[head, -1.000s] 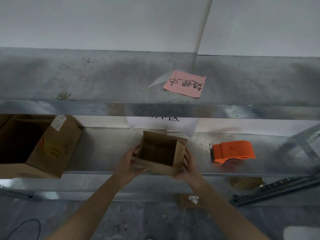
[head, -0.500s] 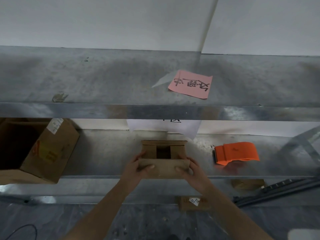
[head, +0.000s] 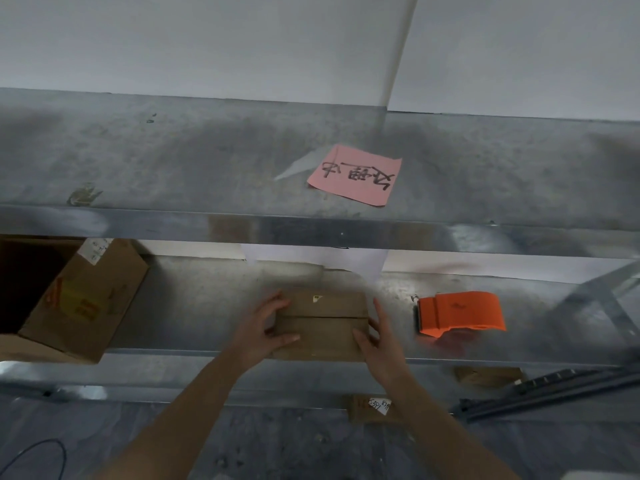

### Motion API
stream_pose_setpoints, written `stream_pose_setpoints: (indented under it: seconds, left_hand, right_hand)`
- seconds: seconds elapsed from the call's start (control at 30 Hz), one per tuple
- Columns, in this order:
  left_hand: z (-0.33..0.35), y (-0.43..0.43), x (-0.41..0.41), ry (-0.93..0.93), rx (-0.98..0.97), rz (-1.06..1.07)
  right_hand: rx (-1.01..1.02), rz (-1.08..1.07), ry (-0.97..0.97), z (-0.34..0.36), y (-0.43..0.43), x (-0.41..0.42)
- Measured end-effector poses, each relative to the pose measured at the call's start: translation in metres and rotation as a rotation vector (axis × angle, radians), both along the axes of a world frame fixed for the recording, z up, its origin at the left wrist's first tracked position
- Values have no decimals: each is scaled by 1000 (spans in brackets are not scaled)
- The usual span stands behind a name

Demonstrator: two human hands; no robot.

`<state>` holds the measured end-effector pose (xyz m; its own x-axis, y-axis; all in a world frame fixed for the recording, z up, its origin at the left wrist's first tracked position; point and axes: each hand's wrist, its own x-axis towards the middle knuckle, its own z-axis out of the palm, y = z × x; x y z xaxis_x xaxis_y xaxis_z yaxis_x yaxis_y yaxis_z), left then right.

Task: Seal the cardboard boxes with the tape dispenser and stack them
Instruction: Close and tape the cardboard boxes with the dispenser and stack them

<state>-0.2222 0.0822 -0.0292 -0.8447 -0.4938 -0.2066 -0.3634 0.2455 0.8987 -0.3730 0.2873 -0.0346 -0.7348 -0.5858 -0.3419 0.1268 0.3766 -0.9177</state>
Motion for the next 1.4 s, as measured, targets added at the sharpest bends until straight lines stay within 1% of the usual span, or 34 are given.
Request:
stream_pose_setpoints:
  seconds: [0.03,0.07,0.13,0.17,0.23,0.27,0.3,0.37,0.43,0.5,0.53,0.57,0.6,0.63,0.67,0.7,0.73,0.8,0.93,1.0,1.1,1.23,1.4]
  left_hand:
    - [-4,3,2,-21,-57,-31]
    - [-7,5,3,-24,-158,-68]
    - [-13,6,0,-35,-411,-175]
    - [-13,6,-1,-53,-451,-218]
    - [-14,6,-1,-101,-402,-267]
    - [-17,7,-1,-99,-381,-279]
    - [-19,7,-2,-96,-384,-278]
    - [-21,10,-4,-105,-409,-263]
    - [-19,14,-13,-113,-403,-237]
    - [-17,18,-23,-93,-356,-211]
    - [-16,20,-27,-77,-339,-207]
    - [-17,20,-30,-63,-331,-207]
    - [-17,19,-33,-57,-330,-207]
    - [-17,18,-35,-61,-331,-210]
    - [-17,17,-37,-70,-335,-211]
    - [-16,16,-38,-79,-341,-212]
    - [-15,15,-39,-83,-346,-214]
    - [-15,13,-39,-77,-342,-226]
    - [-14,13,-37,-95,-334,-220]
    - [-10,16,-38,-121,-347,-214]
    - [-5,18,-37,-103,-339,-216]
    - [-5,18,-32,-95,-332,-206]
    - [-4,19,-29,-121,-341,-219]
  right_hand:
    - [-20,-4,-12,-1,5,-4]
    - [-33,-3,-31,-3,10,-8]
    - [-34,24,-41,-5,14,-13]
    - [-37,34,-41,-6,15,-15]
    - [-39,62,-24,-5,17,-16]
    - [-25,94,14,-2,19,-16]
    - [6,136,84,2,23,-18]
    - [131,217,324,13,35,-31]
    - [228,273,657,31,54,-56]
    - [292,264,977,45,77,-94]
    - [359,251,1056,48,87,-115]
    - [464,264,1079,50,98,-138]
    - [593,308,1040,52,108,-160]
    - [717,378,956,54,116,-177]
    - [807,458,861,52,123,-191]
    - [847,524,779,49,128,-202]
    - [838,550,710,45,133,-208]
    - [745,487,643,41,136,-209]
    - [643,403,645,38,135,-197]
    - [637,370,630,37,136,-194]
    - [658,318,632,35,139,-187]
    - [627,230,629,35,142,-175]
    - [605,238,632,44,144,-165]
